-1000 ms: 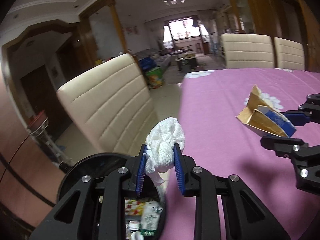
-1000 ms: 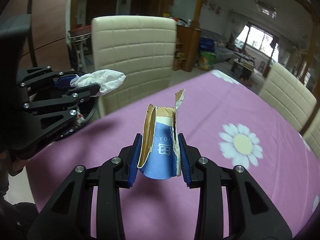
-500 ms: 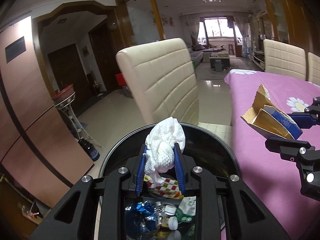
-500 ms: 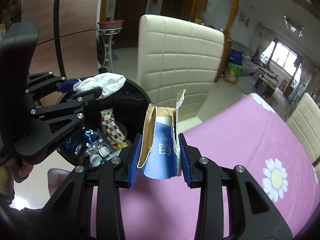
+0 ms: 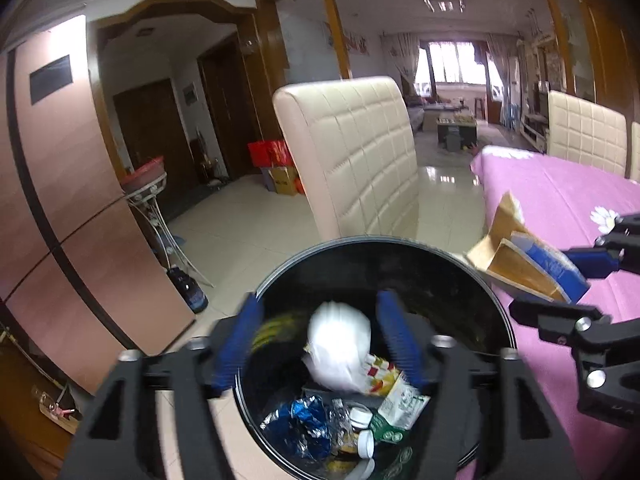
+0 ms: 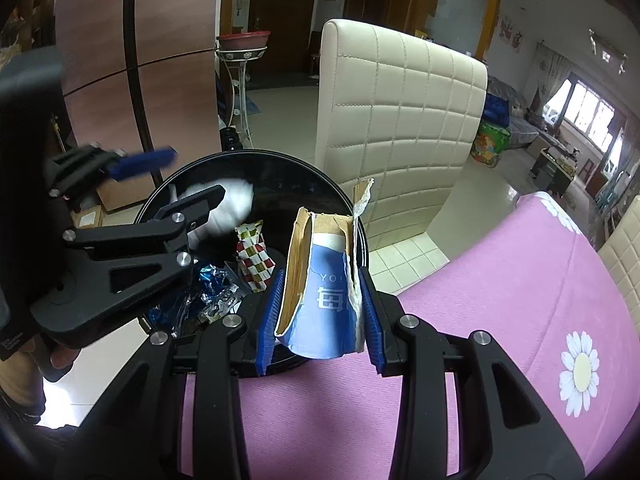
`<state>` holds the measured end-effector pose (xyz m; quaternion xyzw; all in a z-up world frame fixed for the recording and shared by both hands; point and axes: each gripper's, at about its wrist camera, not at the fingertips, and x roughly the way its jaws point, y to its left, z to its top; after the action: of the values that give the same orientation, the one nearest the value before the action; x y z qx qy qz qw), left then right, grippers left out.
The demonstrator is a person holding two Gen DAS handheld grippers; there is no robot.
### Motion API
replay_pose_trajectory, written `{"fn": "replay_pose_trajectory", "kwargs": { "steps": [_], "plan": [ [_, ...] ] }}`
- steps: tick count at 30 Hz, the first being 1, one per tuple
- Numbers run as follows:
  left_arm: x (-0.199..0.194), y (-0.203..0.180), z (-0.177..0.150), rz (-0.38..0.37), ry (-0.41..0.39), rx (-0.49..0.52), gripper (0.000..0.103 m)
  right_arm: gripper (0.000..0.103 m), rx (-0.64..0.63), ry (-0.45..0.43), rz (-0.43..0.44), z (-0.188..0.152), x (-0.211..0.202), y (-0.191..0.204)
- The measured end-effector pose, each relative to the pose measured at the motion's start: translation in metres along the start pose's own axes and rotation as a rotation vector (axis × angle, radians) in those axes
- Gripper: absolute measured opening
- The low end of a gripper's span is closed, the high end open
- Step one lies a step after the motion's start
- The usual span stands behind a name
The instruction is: Collect trash
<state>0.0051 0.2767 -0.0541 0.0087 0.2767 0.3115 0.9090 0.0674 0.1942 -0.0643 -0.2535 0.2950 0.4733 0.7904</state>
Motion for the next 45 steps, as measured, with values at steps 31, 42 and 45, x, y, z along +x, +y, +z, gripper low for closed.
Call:
{"fn": "replay_pose_trajectory", "kwargs": {
  "steps": [31,42,45],
  "plan": [
    [-0.003,-0.014,-0.010,-0.032,0.018,0.006,0.086,0.083,0.060,-0.035,-0.111,-0.022,-0.020,-0.024],
    [0.000,-0.017,-0.012,-0.040,0.040,0.013,0.086,0.074,-0.014,0.124,0.022,-0.056,0.004,-0.009],
    [-0.001,-0.014,-0.012,-0.042,0.043,0.009,0.086,0.064,-0.032,0.148,0.040,-0.060,0.006,-0.002]
  ]
}}
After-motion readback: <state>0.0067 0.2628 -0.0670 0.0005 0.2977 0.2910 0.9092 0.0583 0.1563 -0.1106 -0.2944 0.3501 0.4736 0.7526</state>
